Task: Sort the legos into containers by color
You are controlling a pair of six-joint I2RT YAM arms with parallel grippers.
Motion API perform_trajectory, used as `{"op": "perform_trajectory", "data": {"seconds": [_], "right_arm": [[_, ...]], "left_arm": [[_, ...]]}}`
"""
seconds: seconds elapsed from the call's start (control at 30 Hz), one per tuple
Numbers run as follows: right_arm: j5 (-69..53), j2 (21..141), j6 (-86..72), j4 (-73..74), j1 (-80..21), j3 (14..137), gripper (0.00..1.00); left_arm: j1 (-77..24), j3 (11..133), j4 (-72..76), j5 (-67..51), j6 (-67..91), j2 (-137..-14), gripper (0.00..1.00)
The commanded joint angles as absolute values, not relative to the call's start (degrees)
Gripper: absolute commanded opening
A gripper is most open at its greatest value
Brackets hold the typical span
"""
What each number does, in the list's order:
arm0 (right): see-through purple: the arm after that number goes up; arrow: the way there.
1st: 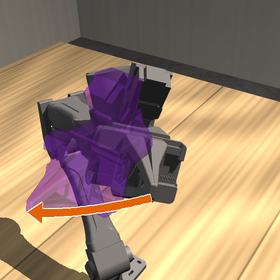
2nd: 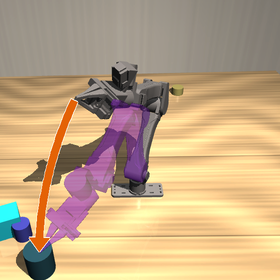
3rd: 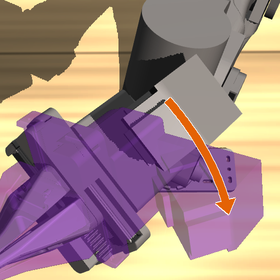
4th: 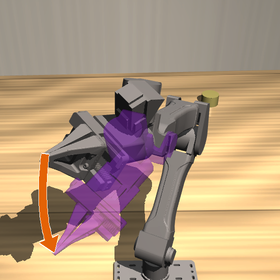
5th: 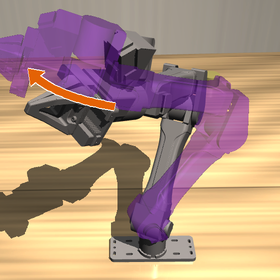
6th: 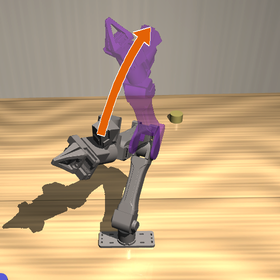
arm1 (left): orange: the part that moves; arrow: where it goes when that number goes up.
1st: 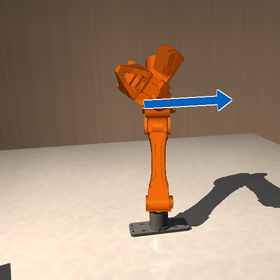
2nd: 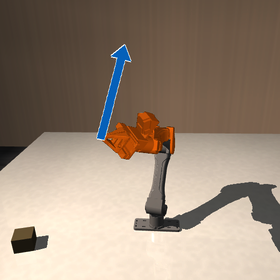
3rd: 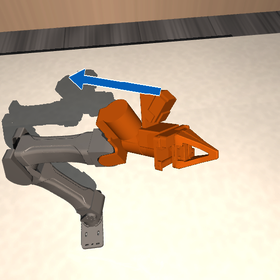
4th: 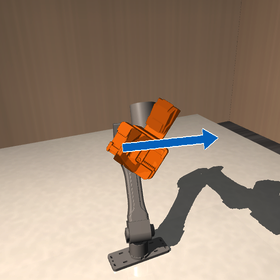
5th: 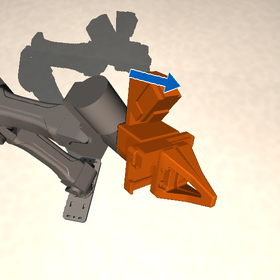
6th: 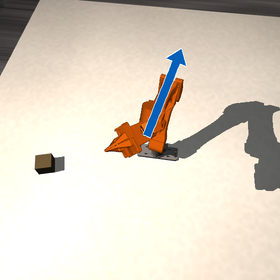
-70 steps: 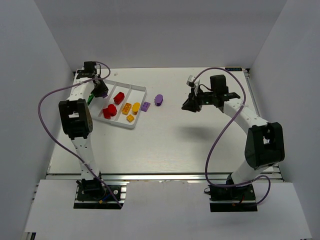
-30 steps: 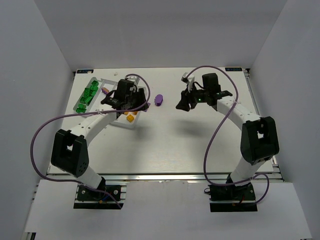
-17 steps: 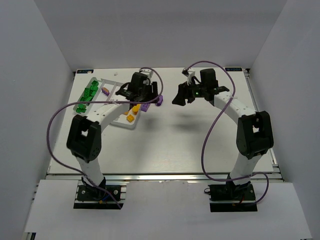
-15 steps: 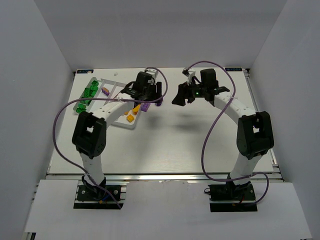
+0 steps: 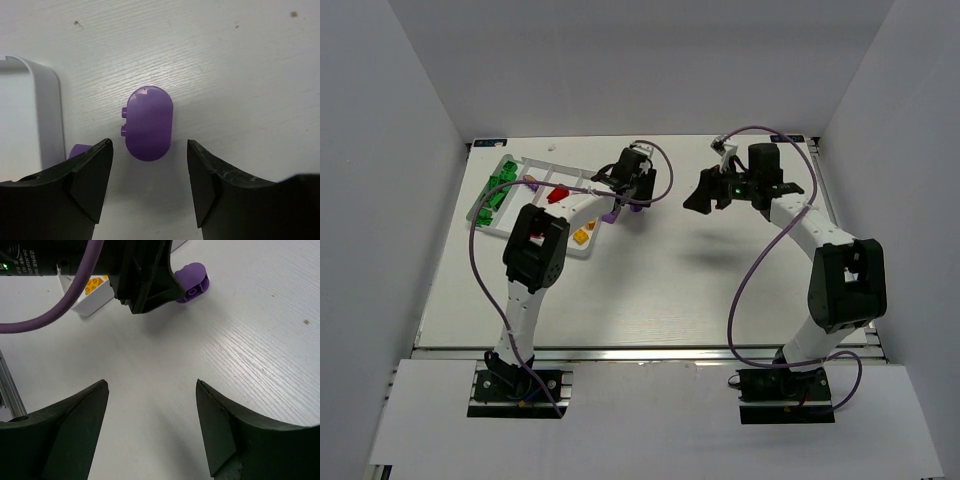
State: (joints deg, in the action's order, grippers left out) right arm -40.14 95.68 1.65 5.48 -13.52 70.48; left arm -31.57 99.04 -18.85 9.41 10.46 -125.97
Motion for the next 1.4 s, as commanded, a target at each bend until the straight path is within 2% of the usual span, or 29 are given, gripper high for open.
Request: {"op": "perform_trajectory", "data": {"seconds": [0.0, 0.4, 0.67, 0.8, 0.83, 0.87, 0.97, 1.03, 1.1, 1.13, 1.17, 1.23, 1.27, 1.37], "right_arm": [[-41.48, 93.34, 1.32, 3.25, -12.40, 69.44, 0.76], [-42.10, 92.90, 0.88, 3.16, -11.25, 69.26, 0.76], [-42.45, 91.93, 0.44, 2.72, -10.28, 67.68, 0.76], [-42.54, 91.67, 0.44, 2.55, -10.20, 67.33, 0.76], [-42.63, 91.58, 0.44, 2.55, -10.20, 67.32, 0.76], [-42.71, 91.50, 0.44, 2.46, -10.28, 67.41, 0.75], [-42.89, 91.14, 0.88, 2.55, -10.20, 67.15, 0.74], [-43.41, 90.79, 1.93, 2.81, -10.20, 66.80, 0.72], [-44.03, 90.70, 3.16, 4.13, -10.28, 66.80, 0.64], [-45.51, 90.70, 3.86, 4.48, -10.28, 66.80, 0.57], [-46.14, 90.88, 5.69, 6.22, -10.46, 67.14, 0.42], [-47.80, 91.49, 7.72, 8.25, -10.72, 67.85, 0.24], [-48.16, 91.76, 9.13, 9.04, -11.07, 68.11, 0.10], [-49.04, 92.20, 9.76, 10.11, -11.77, 68.03, 0.02]], "left_arm": [[-31.46, 102.22, -17.06, 14.06, 9.06, -124.98, 0.71], [-31.46, 115.39, -23.73, 12.57, 7.29, -136.40, 0.71], [-31.46, 113.65, -23.99, 16.35, 7.21, -135.88, 0.68], [-31.46, 111.63, -23.82, 15.03, 8.43, -134.39, 0.48], [-31.46, 111.10, -23.64, 14.86, 8.87, -133.69, 0.33], [-31.46, 110.40, -23.29, 14.85, 9.49, -132.12, 0.28], [-31.20, 109.78, -23.29, 14.33, 11.33, -127.64, 0.13], [-30.24, 109.34, -23.29, 12.75, 12.39, -124.82, 0.11], [-28.92, 106.90, -23.12, 12.04, 14.31, -119.66, 0.11], [-26.74, 105.40, -22.77, 10.47, 15.02, -117.62, 0.11], [-25.50, 103.73, -22.50, 9.68, 15.81, -115.60, 0.11], [-20.95, 97.51, -22.33, 7.83, 17.49, -109.82, 0.10], [-19.35, 95.30, -22.32, 7.65, 17.58, -108.12, 0.10], [-12.67, 87.73, -23.11, 7.38, 16.79, -103.11, 0.11]]}}
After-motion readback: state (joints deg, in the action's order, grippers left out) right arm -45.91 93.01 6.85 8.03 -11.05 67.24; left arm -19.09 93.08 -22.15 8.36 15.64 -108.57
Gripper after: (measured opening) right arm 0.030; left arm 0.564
